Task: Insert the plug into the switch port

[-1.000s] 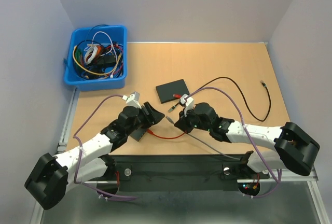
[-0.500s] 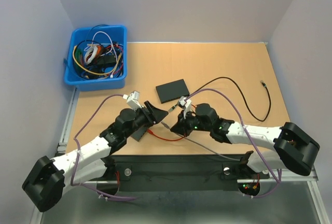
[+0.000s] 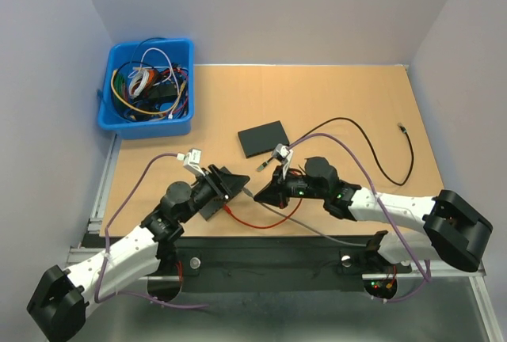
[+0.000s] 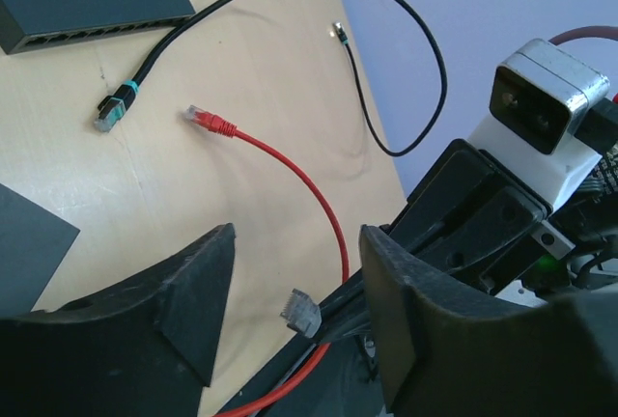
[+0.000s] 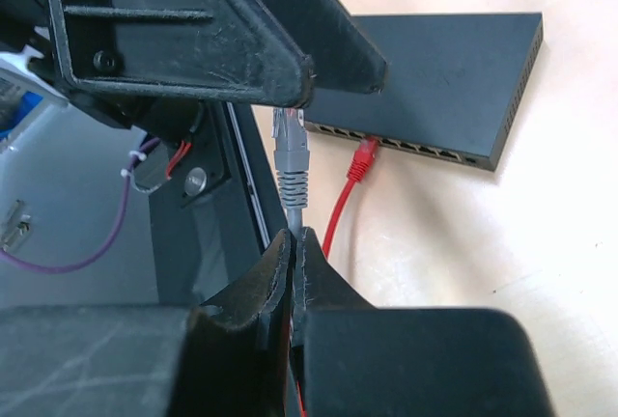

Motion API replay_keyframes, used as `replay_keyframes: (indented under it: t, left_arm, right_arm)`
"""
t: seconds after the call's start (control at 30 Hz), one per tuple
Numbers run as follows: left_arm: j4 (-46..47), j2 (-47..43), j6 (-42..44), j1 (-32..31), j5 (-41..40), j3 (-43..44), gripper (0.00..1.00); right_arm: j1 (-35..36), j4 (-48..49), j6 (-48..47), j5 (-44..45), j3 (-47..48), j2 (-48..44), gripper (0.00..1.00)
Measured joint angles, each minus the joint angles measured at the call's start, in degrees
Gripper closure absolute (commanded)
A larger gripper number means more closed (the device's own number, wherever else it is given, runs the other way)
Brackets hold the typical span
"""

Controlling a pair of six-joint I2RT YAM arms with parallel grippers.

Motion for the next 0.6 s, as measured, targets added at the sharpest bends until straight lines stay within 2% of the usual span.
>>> replay_keyframes:
  t: [0.23, 0.6]
  left_arm:
    - [0.5, -3.1, -0.2, 0.0, 0.2, -0.9, 0.46]
    - [0.4, -2.5, -0.4, 0.0, 0.5, -0.9, 0.5]
  right_arm:
    - [0.0, 1.1, 1.1, 0.1, 0.0, -0.6, 1.0]
    - [0.0, 1.2, 2.7, 4.0, 0.0, -0.6, 1.0]
